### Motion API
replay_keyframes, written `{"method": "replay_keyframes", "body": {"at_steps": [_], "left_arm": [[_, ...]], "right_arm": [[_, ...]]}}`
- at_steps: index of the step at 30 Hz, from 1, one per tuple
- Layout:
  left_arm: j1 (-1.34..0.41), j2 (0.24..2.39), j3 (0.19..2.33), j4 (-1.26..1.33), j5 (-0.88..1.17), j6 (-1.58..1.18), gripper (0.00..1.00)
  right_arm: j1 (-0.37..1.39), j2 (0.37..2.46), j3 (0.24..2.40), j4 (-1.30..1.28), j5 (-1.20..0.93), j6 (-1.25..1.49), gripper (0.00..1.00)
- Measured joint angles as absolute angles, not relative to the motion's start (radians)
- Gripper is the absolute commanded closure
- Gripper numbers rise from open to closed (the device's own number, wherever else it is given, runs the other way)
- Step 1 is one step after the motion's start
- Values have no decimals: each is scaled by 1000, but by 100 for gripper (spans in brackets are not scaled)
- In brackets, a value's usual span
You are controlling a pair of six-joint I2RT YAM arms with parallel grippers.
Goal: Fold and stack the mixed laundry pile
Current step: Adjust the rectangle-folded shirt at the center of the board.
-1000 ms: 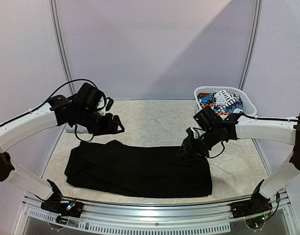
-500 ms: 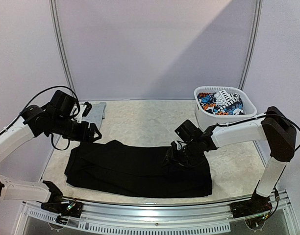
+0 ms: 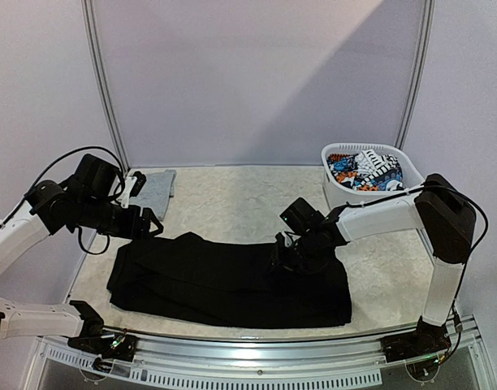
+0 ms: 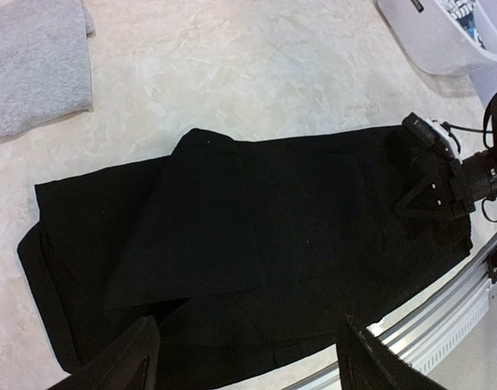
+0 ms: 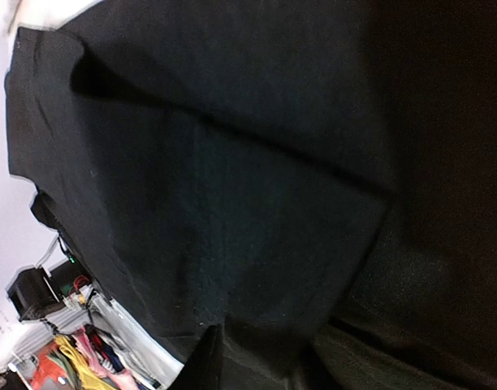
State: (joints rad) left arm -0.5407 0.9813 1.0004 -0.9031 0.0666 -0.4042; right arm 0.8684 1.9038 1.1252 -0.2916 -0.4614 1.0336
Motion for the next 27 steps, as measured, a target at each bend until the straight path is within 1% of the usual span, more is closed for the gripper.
{"method": "replay_keyframes", "body": {"at_steps": [1, 4, 5, 11, 20, 27], "left_arm": [[-540, 980, 998, -903, 67, -404, 24], [-540, 974, 983, -902, 67, -408, 25], [-540, 970, 977, -902, 67, -409, 25], [-540, 955, 957, -900, 66, -414, 25], [-539, 943, 958, -915, 12, -397, 26], [-531, 916, 958, -936, -25, -389, 28]], "right_arm": [[868, 1904, 1129, -294, -455, 1029, 85], [868, 1902, 1139, -316, -435, 1015, 98], [868, 1900, 1140, -328, -426, 1016, 100], [868, 1886, 1177, -416, -383, 994, 100], [868, 1844, 1409, -727, -229, 868, 100], [864, 1800, 1429, -876, -131, 797, 100]]}}
